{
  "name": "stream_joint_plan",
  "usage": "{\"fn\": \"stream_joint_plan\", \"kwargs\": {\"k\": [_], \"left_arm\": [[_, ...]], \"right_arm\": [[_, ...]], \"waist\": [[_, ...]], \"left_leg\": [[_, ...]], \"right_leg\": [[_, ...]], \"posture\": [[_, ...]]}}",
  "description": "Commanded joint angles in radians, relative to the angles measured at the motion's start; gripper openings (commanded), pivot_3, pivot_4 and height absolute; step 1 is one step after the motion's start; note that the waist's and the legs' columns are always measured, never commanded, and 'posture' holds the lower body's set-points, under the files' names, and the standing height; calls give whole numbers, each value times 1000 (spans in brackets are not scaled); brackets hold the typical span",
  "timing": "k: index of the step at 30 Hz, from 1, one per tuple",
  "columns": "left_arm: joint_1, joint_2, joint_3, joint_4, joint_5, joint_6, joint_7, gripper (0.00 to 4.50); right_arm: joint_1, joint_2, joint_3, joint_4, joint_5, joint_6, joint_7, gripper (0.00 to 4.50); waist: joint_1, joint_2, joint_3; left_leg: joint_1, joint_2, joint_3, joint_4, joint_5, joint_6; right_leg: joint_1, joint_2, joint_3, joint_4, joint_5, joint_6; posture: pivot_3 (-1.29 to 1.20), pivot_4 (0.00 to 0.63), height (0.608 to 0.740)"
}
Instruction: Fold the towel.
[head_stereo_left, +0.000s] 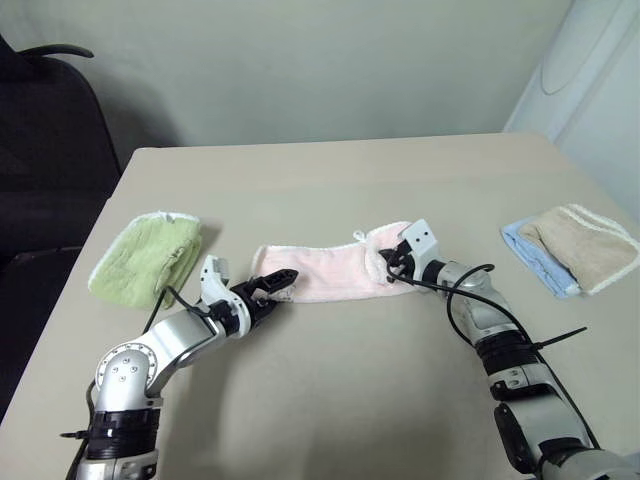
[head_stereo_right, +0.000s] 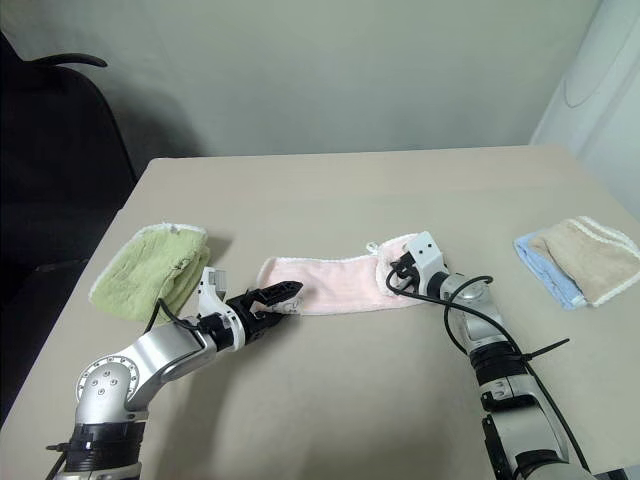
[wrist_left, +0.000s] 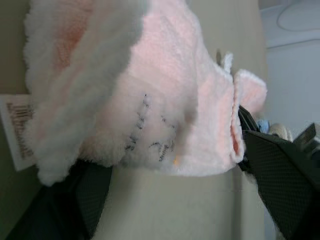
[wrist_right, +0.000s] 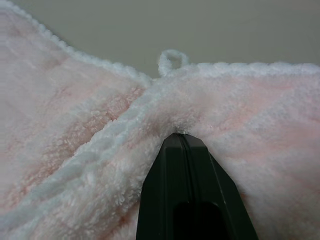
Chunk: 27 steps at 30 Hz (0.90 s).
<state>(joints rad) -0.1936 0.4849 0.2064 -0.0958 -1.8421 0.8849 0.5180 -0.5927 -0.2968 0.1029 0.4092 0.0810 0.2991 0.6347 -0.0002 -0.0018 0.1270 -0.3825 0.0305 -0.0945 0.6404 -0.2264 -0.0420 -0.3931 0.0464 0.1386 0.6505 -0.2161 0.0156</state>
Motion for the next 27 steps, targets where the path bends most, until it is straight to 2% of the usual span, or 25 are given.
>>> {"fn": "stream_joint_plan", "kwargs": {"k": [1,10,15,19,22,27], "left_arm": [[4,3,25,50,46,-19,-9,3193],[19,22,88,62,24,-4,-67,18],[11,84,115,11,45,21,-152,18],[-50,173,92,-128,169,36,-301,18],[-104,232,37,-213,255,70,-417,18],[-219,286,-87,-246,413,121,-556,18]], "right_arm": [[23,5,6,-44,1,19,-2,0],[90,6,7,-135,3,72,-10,0],[112,0,-1,-163,5,92,-15,0],[133,-15,-30,-224,38,124,0,0],[153,-46,-62,-315,93,161,39,0],[174,-113,-102,-424,168,225,84,0]], "waist": [[0,0,0],[-7,-1,0],[-8,-2,1],[-7,-8,3],[-6,-9,4],[0,-10,5]], "left_leg": [[0,1,-1,-1,0,-1],[0,3,-2,-9,-3,-8],[0,5,-2,-9,-3,-8],[0,7,-2,-9,-4,-9],[-1,7,-3,-9,-6,-10],[-3,5,-2,-7,-8,-10]], "right_leg": [[0,1,0,0,0,-1],[-5,4,-1,0,-5,-4],[-6,5,-1,0,-7,-1],[-6,7,-2,1,-9,-2],[-6,7,-2,0,-12,-7],[-6,6,-1,0,-13,0]], "posture": [[0,150,735],[0,150,735],[0,150,735],[0,150,735],[0,150,735],[0,150,735]]}}
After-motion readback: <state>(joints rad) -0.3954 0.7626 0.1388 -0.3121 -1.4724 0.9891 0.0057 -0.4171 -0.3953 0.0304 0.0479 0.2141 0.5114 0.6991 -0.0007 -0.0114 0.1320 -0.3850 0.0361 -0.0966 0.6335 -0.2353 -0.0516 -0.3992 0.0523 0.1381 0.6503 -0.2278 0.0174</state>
